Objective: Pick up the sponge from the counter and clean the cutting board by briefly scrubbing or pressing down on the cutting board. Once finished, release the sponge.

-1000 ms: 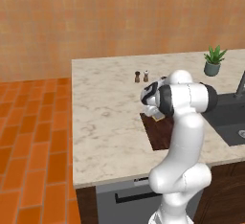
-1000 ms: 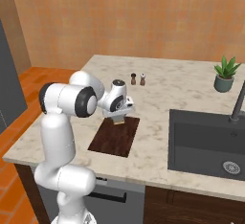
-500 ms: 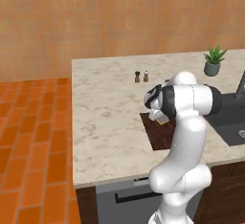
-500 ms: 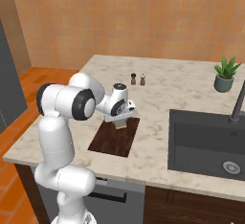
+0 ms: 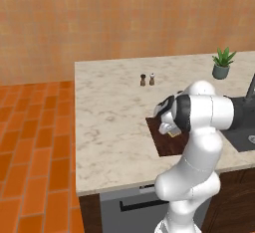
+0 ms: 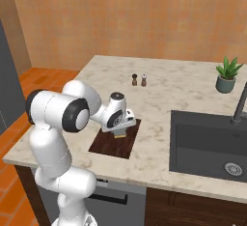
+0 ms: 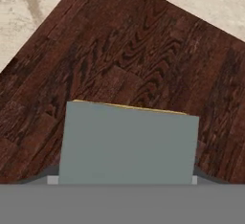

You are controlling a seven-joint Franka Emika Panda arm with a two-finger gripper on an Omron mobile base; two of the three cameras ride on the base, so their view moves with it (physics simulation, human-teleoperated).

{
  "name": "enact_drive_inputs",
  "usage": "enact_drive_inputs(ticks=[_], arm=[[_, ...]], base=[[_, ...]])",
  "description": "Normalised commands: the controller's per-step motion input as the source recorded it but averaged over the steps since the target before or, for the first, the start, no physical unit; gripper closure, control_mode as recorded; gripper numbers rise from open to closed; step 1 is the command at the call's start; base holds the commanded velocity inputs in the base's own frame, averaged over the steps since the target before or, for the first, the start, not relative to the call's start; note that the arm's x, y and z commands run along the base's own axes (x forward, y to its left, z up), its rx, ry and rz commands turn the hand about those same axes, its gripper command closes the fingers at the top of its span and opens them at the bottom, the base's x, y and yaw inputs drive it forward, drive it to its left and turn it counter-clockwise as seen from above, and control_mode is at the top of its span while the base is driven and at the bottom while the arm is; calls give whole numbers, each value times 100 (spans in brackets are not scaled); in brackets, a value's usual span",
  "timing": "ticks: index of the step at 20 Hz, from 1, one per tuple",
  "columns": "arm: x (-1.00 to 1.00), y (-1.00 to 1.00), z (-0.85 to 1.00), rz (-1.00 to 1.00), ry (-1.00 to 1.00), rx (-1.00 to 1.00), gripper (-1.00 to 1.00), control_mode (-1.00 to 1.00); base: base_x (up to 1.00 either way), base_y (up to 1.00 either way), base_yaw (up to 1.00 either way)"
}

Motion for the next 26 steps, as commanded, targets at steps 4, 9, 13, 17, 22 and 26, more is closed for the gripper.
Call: enact_drive_inputs(ticks=[4,9,13,17,22,26], arm=[[-79,0,-37,3,0,0,100,-100],[-83,0,-42,14,0,0,100,-100],[-68,0,-42,21,2,4,100,-100],[-52,-18,-9,25,2,15,100,-100],[-56,-32,-2,35,0,8,100,-100],[-4,-29,-11,21,0,8,100,-100]], base=[[0,0,0],[0,0,0],[0,0,0],[0,0,0],[0,0,0],[0,0,0]])
